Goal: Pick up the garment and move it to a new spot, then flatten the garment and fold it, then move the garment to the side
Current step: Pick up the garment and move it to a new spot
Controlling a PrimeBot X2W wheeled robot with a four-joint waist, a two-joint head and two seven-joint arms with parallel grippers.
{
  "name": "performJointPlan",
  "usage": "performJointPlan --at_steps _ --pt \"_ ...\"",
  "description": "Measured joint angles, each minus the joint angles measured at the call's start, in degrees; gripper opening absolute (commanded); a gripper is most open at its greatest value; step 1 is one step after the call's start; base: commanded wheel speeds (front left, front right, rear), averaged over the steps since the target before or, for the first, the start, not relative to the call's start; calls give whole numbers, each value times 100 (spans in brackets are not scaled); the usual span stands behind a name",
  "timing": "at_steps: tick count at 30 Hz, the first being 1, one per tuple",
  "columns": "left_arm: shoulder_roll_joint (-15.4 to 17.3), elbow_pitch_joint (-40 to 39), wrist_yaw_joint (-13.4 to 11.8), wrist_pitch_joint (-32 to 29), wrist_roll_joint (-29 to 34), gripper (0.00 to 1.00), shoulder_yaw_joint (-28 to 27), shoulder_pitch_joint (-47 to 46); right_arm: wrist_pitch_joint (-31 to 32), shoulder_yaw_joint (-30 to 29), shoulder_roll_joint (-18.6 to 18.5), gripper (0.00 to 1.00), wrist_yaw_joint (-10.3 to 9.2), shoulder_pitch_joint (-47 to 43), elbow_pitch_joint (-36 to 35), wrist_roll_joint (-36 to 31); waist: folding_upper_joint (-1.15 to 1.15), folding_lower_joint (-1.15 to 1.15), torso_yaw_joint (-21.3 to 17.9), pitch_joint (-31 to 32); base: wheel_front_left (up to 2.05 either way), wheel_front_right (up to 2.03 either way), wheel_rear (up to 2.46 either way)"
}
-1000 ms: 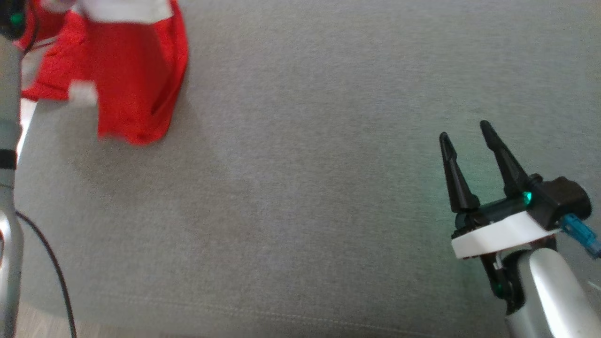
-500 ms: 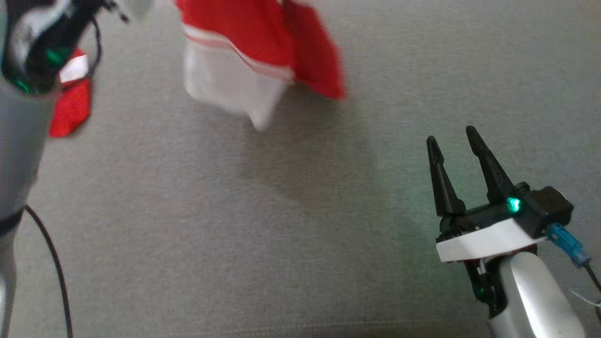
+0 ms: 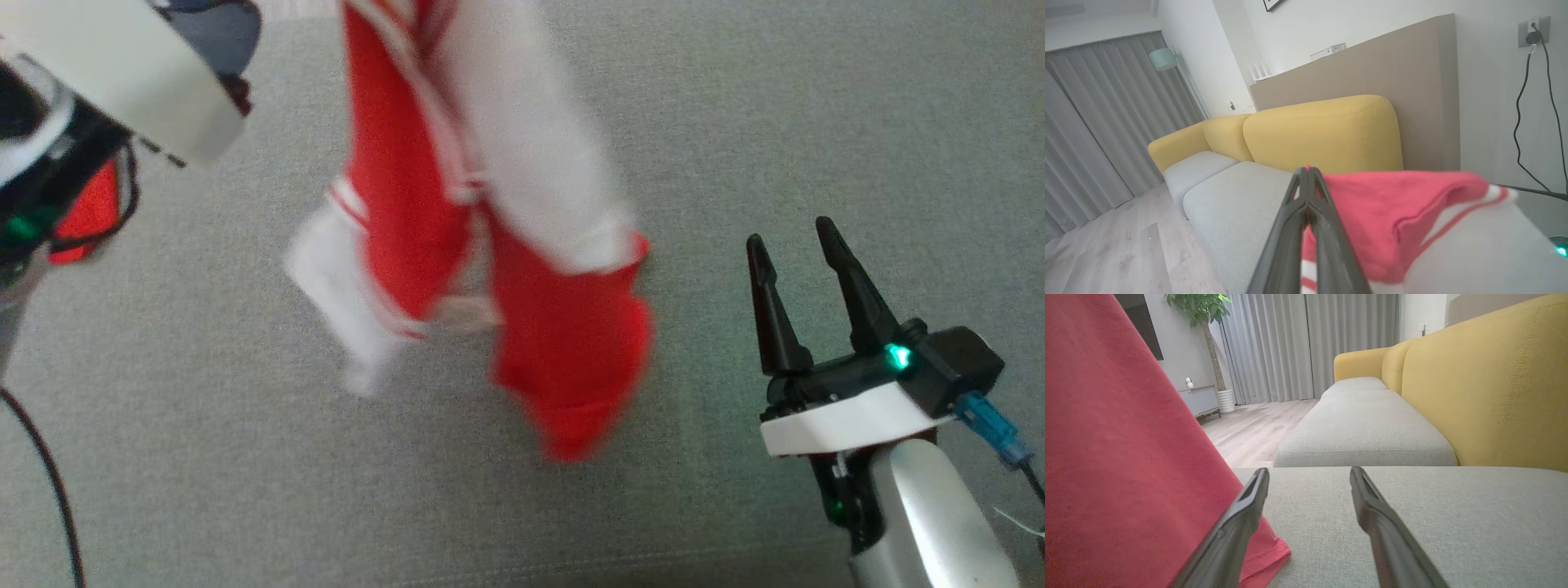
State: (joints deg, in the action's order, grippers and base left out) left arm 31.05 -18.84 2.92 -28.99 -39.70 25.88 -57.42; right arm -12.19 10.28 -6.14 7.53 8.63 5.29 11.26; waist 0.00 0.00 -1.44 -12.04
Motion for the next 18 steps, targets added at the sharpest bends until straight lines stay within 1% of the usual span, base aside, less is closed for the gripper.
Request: performJointPlan --at_steps 4,7,9,11,12,14,18 --pt "186 -15 -24 -154 -87 0 -74 74 1 165 22 100 0 4 -21 44 0 0 -119 -24 0 0 0" --pt "180 185 -31 -166 -59 0 -3 109 1 376 53 100 0 21 -7 104 0 0 -289 -60 0 0 0" --pt "133 468 2 -138 9 0 147 110 0 489 70 100 0 43 34 136 0 0 -435 -90 0 0 0" --pt "8 843 53 -60 41 0 348 115 -30 614 99 100 0 94 96 143 0 0 -608 -119 0 0 0" --pt "8 843 53 -60 41 0 348 115 -30 614 99 100 0 94 96 143 0 0 -608 -119 0 0 0" --pt "-185 1260 112 44 135 0 569 125 -57 711 145 100 0 202 132 197 0 0 -801 -148 0 0 0" --pt "-670 2182 219 381 268 0 999 219 -115 881 194 100 0 360 225 289 0 0 -1236 -207 0 0 0"
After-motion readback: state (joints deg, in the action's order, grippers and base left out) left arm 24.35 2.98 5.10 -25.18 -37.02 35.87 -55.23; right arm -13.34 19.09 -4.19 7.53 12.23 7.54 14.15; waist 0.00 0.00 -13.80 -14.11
